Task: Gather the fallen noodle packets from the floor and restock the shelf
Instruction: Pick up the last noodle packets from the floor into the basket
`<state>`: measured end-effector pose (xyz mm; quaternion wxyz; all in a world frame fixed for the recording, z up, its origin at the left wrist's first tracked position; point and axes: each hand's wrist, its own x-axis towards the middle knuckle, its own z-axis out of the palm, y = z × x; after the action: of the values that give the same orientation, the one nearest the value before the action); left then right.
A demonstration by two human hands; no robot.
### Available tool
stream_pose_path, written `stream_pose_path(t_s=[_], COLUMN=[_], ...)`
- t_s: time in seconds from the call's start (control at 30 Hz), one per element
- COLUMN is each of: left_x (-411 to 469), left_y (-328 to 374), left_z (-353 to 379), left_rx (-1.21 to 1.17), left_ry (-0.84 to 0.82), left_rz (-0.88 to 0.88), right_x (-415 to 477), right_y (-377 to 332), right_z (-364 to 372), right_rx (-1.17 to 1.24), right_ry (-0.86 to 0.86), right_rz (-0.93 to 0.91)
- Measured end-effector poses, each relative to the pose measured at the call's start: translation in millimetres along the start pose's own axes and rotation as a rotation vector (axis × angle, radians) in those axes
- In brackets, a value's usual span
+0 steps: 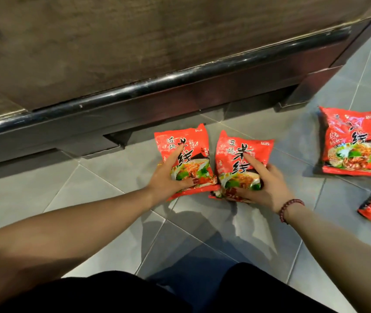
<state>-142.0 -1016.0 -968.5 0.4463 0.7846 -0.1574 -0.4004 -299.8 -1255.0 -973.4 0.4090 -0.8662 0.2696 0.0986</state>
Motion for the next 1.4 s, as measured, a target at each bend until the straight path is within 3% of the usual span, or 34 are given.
stream_pose_path(t_s=[0.2,0.4,0.7,0.83,1.03,1.2,1.4], left_x=[19,23,-68,-141,-264,-376,-508], left_y=[11,9,80,141,246,339,414], left_z=[-16,-19,-20,-38,-87,-147,-216], left_rx=[0.106,0.072,0.064,-0.083,-0.23,-0.252,-0.447], left_ry=[-0.045,-0.061,-0.092,-0.116,-0.016,0.065,0.224], left_rz=[-0.017,-0.033,-0.05,-0.084,-0.159,-0.198,-0.185], right_x=[8,4,-81,-143,-223,-283,-326], right_y=[3,-7,-74,-132,-246,-366,-496], right_z=[12,18,-46,-96,-176,-244,-280], right_rx=[0.147,0.268,0.183,0.201,0.344,0.367,0.286], right_ry=[-0.018,0.054,-0.019,-0.01,-0.052,-0.196,-0.421], right_rz=[-0.081,-0.016,0.038,0.068,-0.001,-0.088,-0.22])
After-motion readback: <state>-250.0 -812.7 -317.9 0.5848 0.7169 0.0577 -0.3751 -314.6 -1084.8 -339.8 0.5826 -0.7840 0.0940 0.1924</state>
